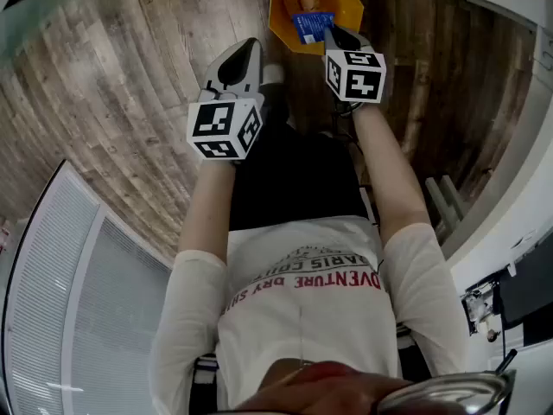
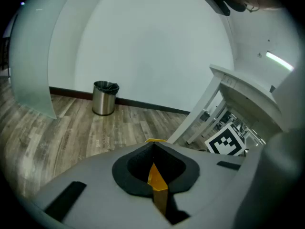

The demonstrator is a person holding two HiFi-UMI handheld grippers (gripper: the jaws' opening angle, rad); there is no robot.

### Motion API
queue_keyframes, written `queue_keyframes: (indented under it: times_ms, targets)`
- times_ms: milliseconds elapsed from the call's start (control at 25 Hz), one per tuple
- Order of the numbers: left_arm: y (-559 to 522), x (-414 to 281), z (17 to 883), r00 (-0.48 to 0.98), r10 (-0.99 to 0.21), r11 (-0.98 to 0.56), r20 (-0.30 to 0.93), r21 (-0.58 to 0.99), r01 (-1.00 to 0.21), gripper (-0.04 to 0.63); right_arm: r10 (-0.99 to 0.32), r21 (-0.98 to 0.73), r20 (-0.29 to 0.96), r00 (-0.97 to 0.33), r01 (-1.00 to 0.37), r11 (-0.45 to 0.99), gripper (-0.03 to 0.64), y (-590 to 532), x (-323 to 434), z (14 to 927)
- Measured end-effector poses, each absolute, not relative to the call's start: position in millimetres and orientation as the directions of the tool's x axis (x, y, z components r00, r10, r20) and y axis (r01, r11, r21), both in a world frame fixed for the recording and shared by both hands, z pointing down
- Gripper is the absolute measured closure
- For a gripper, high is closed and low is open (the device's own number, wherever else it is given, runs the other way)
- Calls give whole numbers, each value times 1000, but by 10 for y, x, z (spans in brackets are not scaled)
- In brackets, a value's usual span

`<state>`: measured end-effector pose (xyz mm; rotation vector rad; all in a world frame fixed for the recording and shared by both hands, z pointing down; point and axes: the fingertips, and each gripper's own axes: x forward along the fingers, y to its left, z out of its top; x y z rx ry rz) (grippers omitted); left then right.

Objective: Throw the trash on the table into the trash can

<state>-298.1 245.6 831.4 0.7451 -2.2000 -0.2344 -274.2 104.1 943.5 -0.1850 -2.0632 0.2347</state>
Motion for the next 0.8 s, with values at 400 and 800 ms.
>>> queue_keyframes:
  times_ms: [400, 800]
  targets:
    - [2562, -2843, 8976, -539, -545, 836, 642, 370, -405, 572, 206, -205, 877, -435, 51, 978, 460, 1024, -2644, 10023]
    - [2576, -2737, 7937, -564, -543, 839, 623, 365, -404, 572, 219, -229, 865, -450, 35, 973, 449, 1034, -2590, 9105]
